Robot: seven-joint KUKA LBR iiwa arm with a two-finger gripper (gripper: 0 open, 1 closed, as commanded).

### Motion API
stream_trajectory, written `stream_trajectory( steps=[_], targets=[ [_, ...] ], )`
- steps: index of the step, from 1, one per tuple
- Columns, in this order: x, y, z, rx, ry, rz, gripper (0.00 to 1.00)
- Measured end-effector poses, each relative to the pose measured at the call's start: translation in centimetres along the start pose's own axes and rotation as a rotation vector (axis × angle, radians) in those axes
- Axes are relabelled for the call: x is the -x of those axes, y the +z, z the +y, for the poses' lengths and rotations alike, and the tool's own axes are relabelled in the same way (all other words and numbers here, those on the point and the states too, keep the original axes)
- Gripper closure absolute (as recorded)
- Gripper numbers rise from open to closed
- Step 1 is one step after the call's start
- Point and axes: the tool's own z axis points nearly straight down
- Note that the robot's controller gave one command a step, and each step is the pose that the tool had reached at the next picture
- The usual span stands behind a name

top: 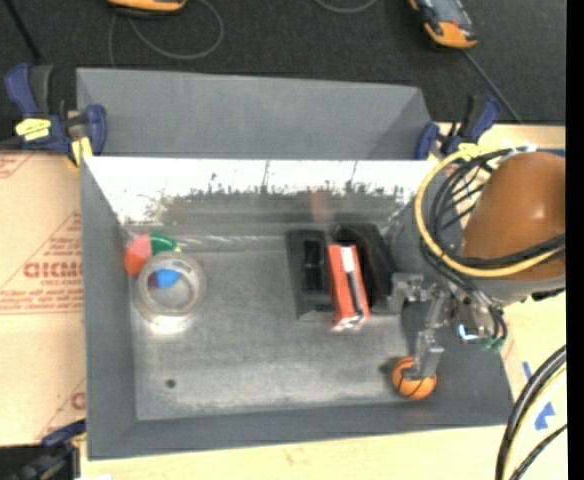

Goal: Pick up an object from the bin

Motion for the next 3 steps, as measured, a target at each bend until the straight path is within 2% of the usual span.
stream_trajectory(
  steps=[1, 2, 3],
  targets=[
    [0.2, -0.4, 0.1, -0.001, -0.004, -0.008, 0.0],
    [-0.4, 8.4, -4.5, 0.002, -0.028, -0.008, 0.0],
    [-1.0, 8.6, -4.9, 0.009, -0.097, 0.002, 0.0]
  ],
)
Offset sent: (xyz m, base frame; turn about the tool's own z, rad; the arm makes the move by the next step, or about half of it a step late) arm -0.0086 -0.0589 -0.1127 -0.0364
